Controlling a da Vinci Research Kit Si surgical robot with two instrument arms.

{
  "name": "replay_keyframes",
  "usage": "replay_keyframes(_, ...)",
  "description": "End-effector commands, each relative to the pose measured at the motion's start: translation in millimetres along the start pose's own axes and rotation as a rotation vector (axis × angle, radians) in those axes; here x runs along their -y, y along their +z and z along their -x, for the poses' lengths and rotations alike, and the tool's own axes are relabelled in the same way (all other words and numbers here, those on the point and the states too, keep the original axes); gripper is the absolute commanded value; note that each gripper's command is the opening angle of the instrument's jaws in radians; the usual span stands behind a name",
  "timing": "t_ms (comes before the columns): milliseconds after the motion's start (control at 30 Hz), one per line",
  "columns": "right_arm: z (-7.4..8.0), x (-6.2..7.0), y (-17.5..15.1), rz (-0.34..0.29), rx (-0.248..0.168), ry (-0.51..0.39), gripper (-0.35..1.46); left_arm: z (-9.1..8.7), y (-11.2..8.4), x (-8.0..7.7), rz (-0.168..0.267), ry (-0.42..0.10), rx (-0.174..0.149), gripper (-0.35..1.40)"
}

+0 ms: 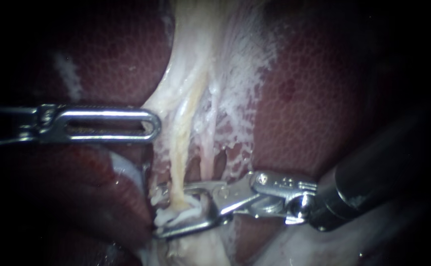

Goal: Clipping second clip left tube

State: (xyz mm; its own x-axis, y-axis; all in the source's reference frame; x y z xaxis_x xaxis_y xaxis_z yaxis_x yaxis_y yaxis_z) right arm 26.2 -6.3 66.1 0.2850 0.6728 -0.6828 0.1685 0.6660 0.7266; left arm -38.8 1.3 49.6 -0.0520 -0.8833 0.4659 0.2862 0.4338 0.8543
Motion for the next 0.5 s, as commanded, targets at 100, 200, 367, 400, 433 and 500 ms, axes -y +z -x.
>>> replay_keyframes(100,0.1,-0.8,-0.2,0.023,0.010,0.001,-0.35,0.0,0.0,0.0,0.000,0.000,0.000,-0.35)
replay_keyframes(200,0.3,-1.4,-0.4,0.027,0.012,0.002,-0.35,0.0,0.0,0.1,0.001,0.000,0.000,-0.35)
replay_keyframes(367,0.5,-1.4,-0.5,0.029,0.024,0.001,-0.35,0.0,0.0,0.1,0.001,0.000,0.000,-0.35)
replay_keyframes(400,0.6,-1.4,-0.4,0.029,0.024,0.000,-0.35,0.0,0.0,0.1,0.001,0.000,0.000,-0.35)
replay_keyframes(433,0.6,-1.4,-0.4,0.029,0.024,0.000,-0.35,0.0,0.0,0.1,0.001,0.000,0.000,-0.35)
replay_keyframes(500,0.6,-1.4,-0.4,0.032,0.024,0.000,-0.35,0.0,0.1,0.1,0.001,0.000,0.000,-0.35)
